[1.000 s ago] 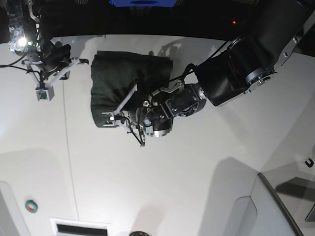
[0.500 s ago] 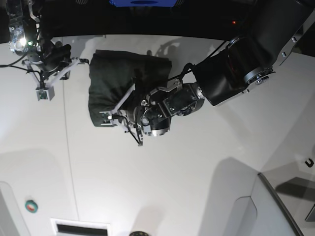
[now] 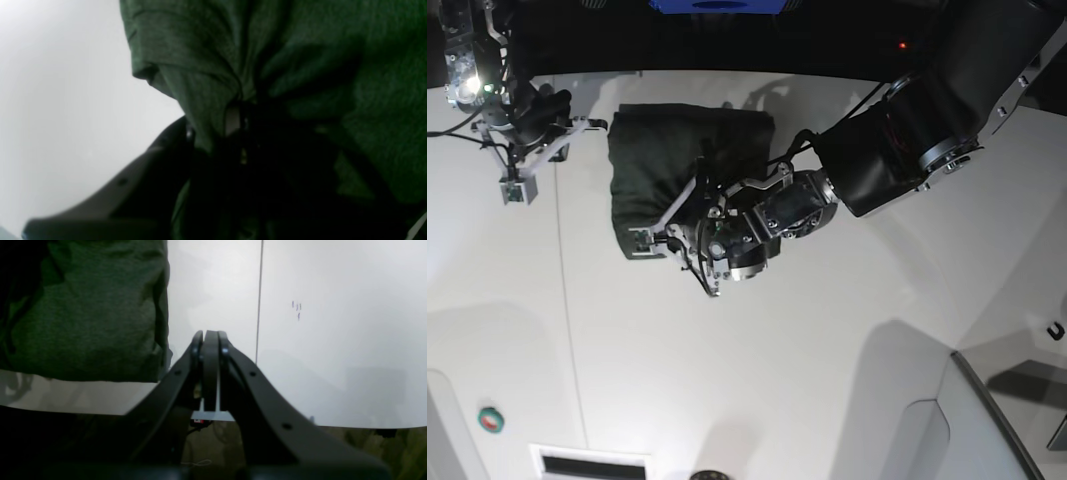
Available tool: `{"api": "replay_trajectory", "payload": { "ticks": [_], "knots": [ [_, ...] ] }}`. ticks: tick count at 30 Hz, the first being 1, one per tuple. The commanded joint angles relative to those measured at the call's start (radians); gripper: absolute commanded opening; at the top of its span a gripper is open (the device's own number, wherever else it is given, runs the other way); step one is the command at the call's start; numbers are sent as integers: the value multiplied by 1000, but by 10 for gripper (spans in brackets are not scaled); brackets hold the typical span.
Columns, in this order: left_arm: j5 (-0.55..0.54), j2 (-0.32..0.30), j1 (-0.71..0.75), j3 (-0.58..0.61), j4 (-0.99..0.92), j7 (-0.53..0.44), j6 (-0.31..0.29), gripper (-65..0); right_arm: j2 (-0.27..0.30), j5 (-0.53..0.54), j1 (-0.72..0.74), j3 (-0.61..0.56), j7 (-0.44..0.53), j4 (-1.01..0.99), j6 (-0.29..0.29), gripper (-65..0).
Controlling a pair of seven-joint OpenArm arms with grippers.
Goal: Layout the t-shirt on the table in an organized manner, then fold the t-shirt properly
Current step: 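Fold the bundle edge over with the left gripper toward the right gripper, then smooth the folded square with both grippers and release it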
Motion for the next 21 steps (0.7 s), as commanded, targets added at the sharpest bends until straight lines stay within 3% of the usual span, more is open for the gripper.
{"api": "replay_trajectory", "payload": {
  "ticks": [1,5,9,16,21],
  "knots": [
    [15,10,-25,-6,13,16,2,-606,7,-4,5,6,16,21,2,-650],
    [16,13,-28,-8,13,16,2,-402,7,-4,5,6,16,21,2,-650],
    [16,16,-52,2,13,19,2,-275,7,-4,5,6,16,21,2,-650],
    [11,6,-86,-11,126,67,2,-260,7,-4,5,6,16,21,2,-650],
    [7,-31,-74,-141,280,180,2,-260,7,-4,5,1,16,21,2,-650]
  ]
}}
